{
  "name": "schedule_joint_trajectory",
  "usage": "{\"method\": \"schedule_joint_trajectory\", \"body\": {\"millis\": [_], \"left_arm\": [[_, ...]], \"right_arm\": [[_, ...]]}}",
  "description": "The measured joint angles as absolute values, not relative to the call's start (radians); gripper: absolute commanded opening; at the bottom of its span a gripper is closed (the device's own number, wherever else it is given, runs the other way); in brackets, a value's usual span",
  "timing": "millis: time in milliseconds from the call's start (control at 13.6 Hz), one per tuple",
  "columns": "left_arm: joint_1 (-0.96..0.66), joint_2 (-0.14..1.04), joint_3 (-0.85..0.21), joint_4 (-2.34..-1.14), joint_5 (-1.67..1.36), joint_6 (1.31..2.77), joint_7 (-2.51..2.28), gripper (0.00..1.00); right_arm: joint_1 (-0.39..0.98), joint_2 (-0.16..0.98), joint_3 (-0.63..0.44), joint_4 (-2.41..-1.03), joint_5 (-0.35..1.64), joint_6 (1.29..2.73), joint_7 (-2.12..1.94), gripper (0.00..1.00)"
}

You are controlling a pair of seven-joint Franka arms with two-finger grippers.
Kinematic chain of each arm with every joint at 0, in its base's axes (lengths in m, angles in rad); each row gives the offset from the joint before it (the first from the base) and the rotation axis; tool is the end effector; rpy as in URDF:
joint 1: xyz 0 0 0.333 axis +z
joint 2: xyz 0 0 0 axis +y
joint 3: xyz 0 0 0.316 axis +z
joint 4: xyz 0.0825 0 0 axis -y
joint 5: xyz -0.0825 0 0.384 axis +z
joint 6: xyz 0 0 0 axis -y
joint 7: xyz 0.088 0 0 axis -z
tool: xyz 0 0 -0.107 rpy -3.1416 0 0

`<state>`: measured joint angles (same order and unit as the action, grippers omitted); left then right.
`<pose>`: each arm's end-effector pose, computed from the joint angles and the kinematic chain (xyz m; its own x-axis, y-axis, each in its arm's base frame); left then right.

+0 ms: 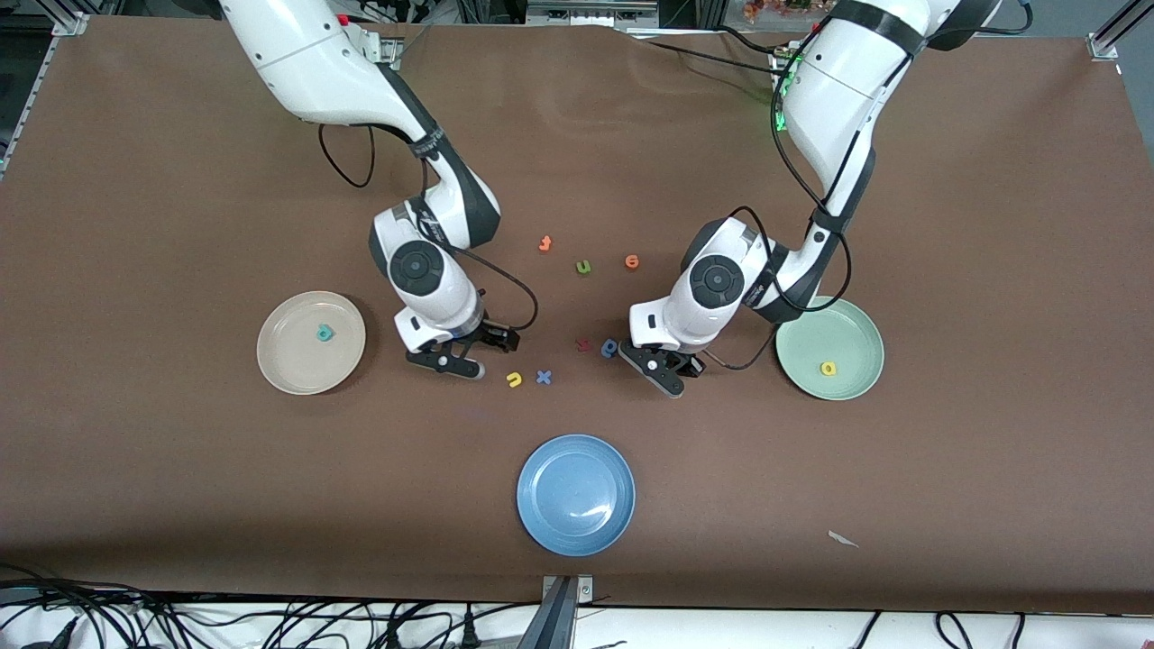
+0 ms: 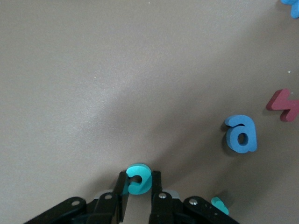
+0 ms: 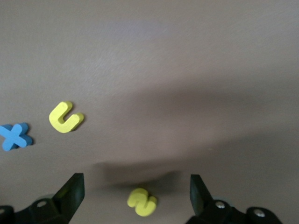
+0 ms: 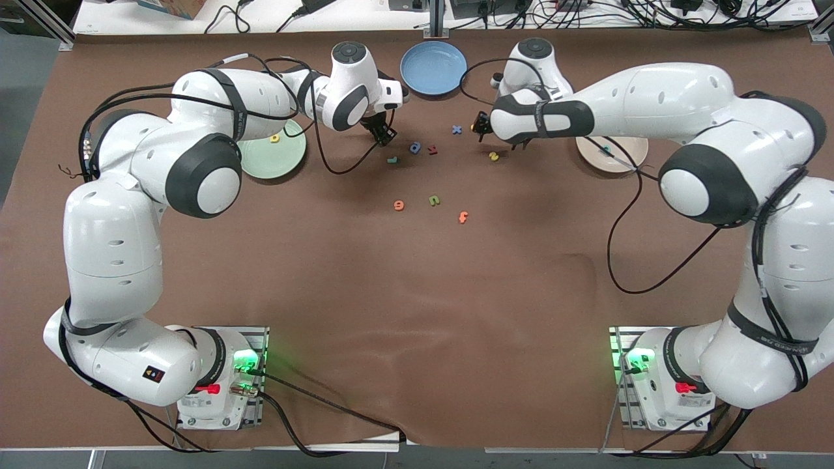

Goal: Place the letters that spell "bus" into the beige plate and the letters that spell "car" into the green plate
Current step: 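Grasp a teal c with the left gripper while the right gripper returns, then place the teal c on the green plate with the left gripper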

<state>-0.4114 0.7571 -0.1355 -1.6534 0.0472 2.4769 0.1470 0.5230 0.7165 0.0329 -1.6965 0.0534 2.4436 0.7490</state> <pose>0.5954 -0.3499 0.1782 0.7700 -0.6328 0.0817 -0.6373 -0.7690 0.0497 0.5773 0.3561 0.1815 0.9709 -0.2390 -0.0175 -0.2396 -0.9689 -0.0617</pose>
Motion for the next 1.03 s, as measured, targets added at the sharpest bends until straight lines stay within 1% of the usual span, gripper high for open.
{"method": "schedule_joint_trajectory", "body": {"millis": [147, 294, 442, 515, 810, 883, 1031], "left_arm": [[-0.406, 0.733, -0.135, -1.639, 0.047, 2.399, 0.147, 0.0], [-0.387, 0.678, -0.132, -1.625, 0.047, 2.252, 0.147, 0.0], [-0.354, 0.616, -0.127, -1.625, 0.047, 2.11, 0.148, 0.0], [-0.338, 0.595, -0.123, -1.63, 0.047, 2.07, 0.151, 0.0], [-0.278, 0.556, -0.077, -1.712, 0.08, 2.056, 0.261, 0.0], [-0.263, 0.548, -0.06, -1.737, 0.08, 2.065, 0.31, 0.0], [-0.24, 0.535, -0.021, -1.8, 0.08, 2.13, 0.39, 0.0]], "right_arm": [[0.548, 0.735, 0.032, -1.684, 0.053, 2.444, 0.764, 0.99], [0.56, 0.735, 0.031, -1.684, 0.053, 2.443, 0.773, 0.93], [0.561, 0.735, 0.027, -1.687, 0.051, 2.442, 0.773, 0.81], [0.56, 0.735, 0.023, -1.689, 0.048, 2.441, 0.772, 0.77], [0.552, 0.731, 0.016, -1.692, 0.042, 2.436, 0.77, 0.61], [0.551, 0.729, 0.016, -1.692, 0.042, 2.436, 0.769, 0.59], [0.551, 0.72, 0.015, -1.702, 0.041, 2.434, 0.768, 0.57]]}}
